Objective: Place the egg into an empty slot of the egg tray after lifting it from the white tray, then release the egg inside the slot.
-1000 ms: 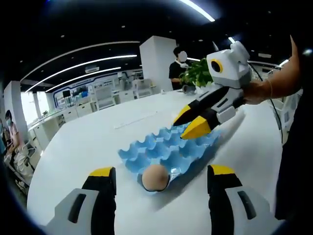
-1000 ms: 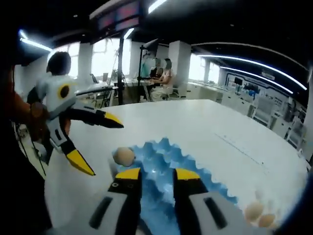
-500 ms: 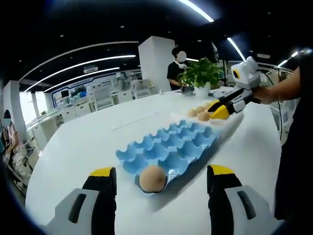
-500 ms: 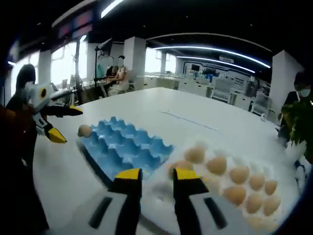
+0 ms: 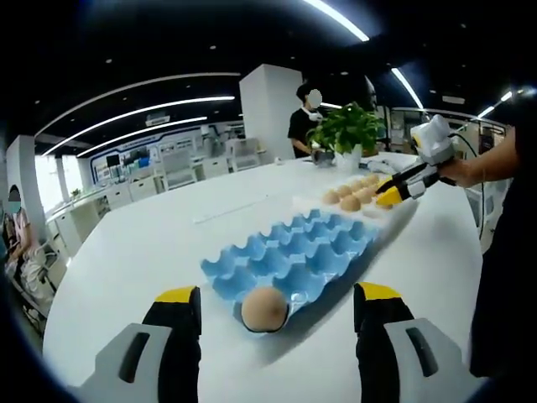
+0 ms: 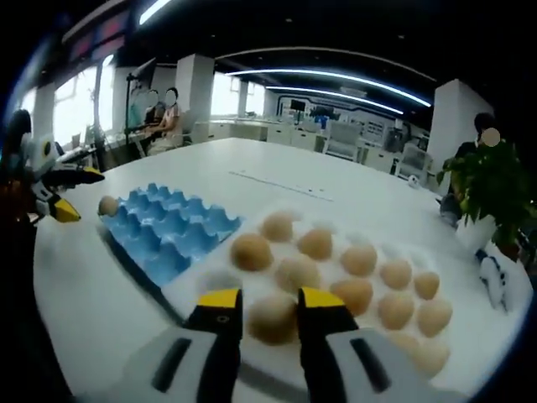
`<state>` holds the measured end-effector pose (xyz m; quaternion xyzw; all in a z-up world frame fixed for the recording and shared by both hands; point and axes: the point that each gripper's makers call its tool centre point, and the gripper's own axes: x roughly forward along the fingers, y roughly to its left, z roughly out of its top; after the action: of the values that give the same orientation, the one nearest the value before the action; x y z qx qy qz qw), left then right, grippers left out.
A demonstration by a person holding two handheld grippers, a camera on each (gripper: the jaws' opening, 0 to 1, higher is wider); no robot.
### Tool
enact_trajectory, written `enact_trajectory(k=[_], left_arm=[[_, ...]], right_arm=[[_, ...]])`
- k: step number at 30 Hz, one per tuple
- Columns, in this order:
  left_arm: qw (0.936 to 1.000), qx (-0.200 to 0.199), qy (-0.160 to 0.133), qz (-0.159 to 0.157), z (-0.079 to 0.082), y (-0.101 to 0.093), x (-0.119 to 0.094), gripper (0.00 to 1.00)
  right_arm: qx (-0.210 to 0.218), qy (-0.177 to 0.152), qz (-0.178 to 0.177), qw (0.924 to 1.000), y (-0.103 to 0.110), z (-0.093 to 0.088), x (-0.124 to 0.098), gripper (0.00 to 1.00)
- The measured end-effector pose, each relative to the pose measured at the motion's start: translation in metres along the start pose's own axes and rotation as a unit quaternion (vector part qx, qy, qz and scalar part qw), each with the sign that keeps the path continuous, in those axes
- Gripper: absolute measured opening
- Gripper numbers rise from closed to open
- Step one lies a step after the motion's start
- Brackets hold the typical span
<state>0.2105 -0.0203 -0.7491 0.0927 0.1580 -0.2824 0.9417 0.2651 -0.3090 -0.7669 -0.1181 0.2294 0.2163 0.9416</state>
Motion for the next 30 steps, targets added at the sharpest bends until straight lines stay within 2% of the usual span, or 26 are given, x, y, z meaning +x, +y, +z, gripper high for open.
enact_trajectory(k=[2,4,5,19,22,30], left_arm=[[1.0,-0.001,0.001,0.0,-0.003,0.001,0.001,0.75],[1.0,-0.001,0.001,0.0,-0.005,0.002,0.001,0.75],[1.0,0.0,0.002,-0.001,-0.006,0.002,0.002,0.75],[1.0,0.0,0.0,-0.001,-0.005,0.003,0.001,0.73],[1.0,0.002,-0.002,-0.001,-0.002,0.002,0.001,0.73],[1.0,0.005,0.0,-0.002,0.002,0.0,0.002,0.73]], right_arm=[[-0.002,0.006,0.001,1.0,0.0,-0.004,0.0,0.28],[-0.002,0.031,0.013,0.9994,0.003,-0.018,0.002,0.29],[-0.002,0.013,0.01,0.9999,-0.001,-0.012,0.001,0.29],[-0.003,0.007,0.014,0.9999,-0.003,-0.009,0.005,0.24],[-0.029,0.003,0.013,0.9995,-0.001,-0.006,0.002,0.24],[-0.023,-0.022,0.012,0.9994,-0.007,0.016,-0.006,0.24]])
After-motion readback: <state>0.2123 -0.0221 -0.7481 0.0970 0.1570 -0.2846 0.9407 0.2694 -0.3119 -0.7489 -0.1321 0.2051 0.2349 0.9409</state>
